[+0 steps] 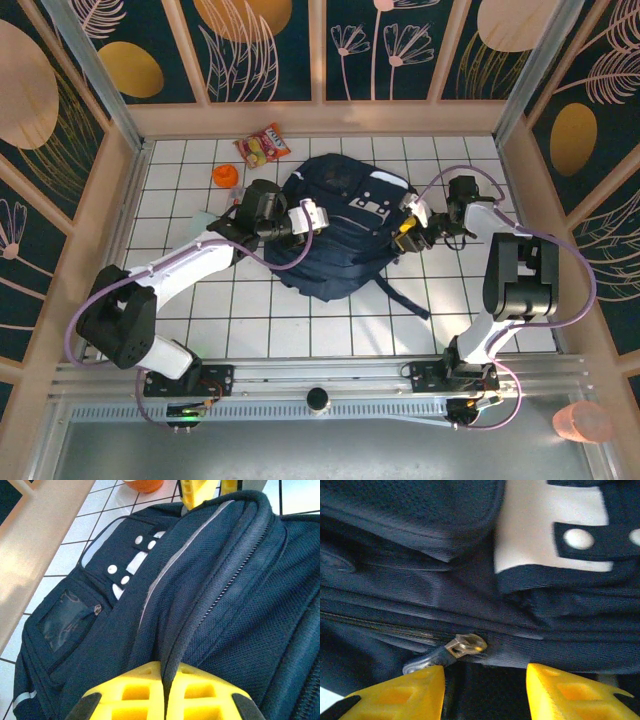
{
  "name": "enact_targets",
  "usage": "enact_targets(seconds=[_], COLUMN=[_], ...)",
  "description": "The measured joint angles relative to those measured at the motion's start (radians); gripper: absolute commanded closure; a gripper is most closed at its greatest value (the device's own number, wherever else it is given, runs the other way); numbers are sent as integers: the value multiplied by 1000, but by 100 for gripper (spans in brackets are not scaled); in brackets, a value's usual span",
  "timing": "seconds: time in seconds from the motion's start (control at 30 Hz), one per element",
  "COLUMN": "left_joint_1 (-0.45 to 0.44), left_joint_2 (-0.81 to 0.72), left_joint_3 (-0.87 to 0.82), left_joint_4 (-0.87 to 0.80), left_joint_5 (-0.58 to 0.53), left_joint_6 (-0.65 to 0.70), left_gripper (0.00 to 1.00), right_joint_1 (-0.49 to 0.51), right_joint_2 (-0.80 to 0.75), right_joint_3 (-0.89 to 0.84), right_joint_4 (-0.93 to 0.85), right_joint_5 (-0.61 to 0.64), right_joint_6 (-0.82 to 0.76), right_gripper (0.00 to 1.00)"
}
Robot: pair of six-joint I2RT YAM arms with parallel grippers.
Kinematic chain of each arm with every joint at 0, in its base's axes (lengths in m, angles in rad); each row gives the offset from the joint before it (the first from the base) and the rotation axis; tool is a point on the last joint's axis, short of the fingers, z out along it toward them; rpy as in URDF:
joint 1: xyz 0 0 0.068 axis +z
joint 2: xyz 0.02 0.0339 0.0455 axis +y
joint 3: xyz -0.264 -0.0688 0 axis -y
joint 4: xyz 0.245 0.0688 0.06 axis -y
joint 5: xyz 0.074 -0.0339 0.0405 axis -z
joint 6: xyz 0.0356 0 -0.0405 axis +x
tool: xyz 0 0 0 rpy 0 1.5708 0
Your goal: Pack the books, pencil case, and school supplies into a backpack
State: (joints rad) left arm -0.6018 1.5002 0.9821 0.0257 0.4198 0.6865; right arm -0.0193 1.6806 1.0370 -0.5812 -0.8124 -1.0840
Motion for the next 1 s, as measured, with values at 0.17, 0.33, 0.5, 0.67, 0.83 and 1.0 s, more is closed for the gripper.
enact_targets(seconds=[0.17, 0.33, 0.5, 0.67, 0.83, 1.0], left_joint_1=[0, 0, 0, 0, 0, 0], left_joint_2=[4, 5, 11, 18, 19, 19], left_joint_3=[6, 8, 14, 21, 21, 21], left_joint_4=[0, 0, 0, 0, 0, 0], left_joint_5=[4, 7, 8, 7, 6, 6], left_joint_6=[0, 0, -1, -5, -9, -11], left_gripper=[100, 100, 100, 100, 100, 100], right_joint_1=[8, 18, 17, 5, -45, -78], right_joint_2=[3, 12, 13, -8, -98, -132], right_joint_3=[6, 29, 60, 69, 65, 55], right_joint_4=[-29, -51, -75, -79, -53, 0], right_joint_5=[-19, 5, 14, 29, 27, 9], right_joint_6=[0, 58, 159, 265, 467, 684], right_gripper=[53, 53, 43, 42, 44, 56])
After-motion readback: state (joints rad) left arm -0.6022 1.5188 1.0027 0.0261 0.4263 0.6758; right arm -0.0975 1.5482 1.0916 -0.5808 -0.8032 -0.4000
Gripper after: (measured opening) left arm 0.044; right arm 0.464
